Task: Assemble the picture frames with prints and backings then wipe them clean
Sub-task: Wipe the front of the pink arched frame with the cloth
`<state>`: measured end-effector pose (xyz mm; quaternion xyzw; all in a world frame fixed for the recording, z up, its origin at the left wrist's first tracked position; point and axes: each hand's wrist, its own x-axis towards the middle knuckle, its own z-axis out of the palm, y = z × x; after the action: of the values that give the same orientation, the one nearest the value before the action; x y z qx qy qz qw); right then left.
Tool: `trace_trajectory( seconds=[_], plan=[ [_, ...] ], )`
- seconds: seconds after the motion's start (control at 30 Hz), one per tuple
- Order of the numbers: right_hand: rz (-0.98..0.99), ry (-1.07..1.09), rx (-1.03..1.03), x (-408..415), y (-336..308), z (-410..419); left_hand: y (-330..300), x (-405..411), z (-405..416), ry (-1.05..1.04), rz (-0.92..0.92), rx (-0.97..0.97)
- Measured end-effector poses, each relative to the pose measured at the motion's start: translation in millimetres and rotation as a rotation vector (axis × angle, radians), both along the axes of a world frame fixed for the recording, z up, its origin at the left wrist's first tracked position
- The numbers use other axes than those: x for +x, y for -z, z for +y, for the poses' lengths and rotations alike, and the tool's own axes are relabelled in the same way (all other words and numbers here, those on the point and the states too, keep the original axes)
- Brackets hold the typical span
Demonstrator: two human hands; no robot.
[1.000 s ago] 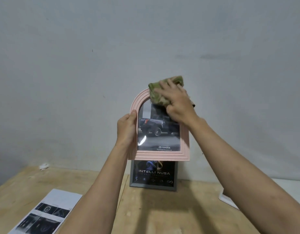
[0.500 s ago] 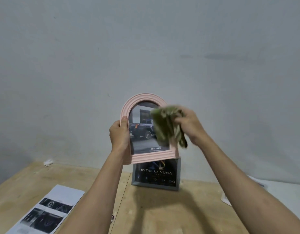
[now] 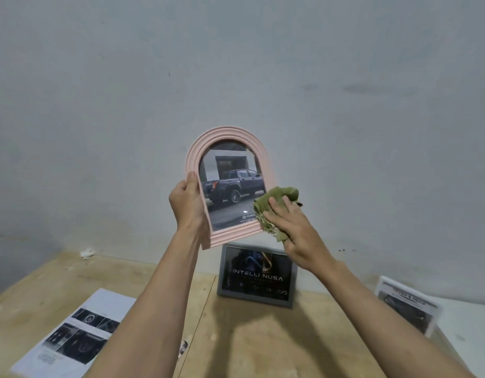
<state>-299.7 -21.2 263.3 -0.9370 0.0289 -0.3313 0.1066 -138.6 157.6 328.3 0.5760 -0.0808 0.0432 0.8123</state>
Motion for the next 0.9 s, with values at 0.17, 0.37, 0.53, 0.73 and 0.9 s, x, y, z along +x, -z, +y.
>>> trace_trajectory(
  seconds=[0.17, 0.37, 0.53, 0.73, 0.9],
  plan=[
    [0.005, -0.013, 0.200, 17.5, 1.1, 72.3, 2.2, -5.7, -24.8, 0.065, 0.126, -0.111],
    [0.143, -0.261, 0.903, 11.4, -25.5, 94.6, 17.2, 3.2, -27.9, 0.040, 0.051, 0.131],
    [-0.537, -0.157, 1.133, 9.3, -97.6, 58.9, 21.1, 0.0, -21.3, 0.127, 0.029, 0.158],
    [-0.257, 0.086, 0.058, 54.9, -118.4, 15.3, 5.2, -21.4, -39.9, 0.236, -0.006, 0.039],
    [0.126, -0.142, 0.184, 40.9, -42.2, 50.3, 8.2, -14.5, -39.2, 0.249, 0.139, -0.101]
  ],
)
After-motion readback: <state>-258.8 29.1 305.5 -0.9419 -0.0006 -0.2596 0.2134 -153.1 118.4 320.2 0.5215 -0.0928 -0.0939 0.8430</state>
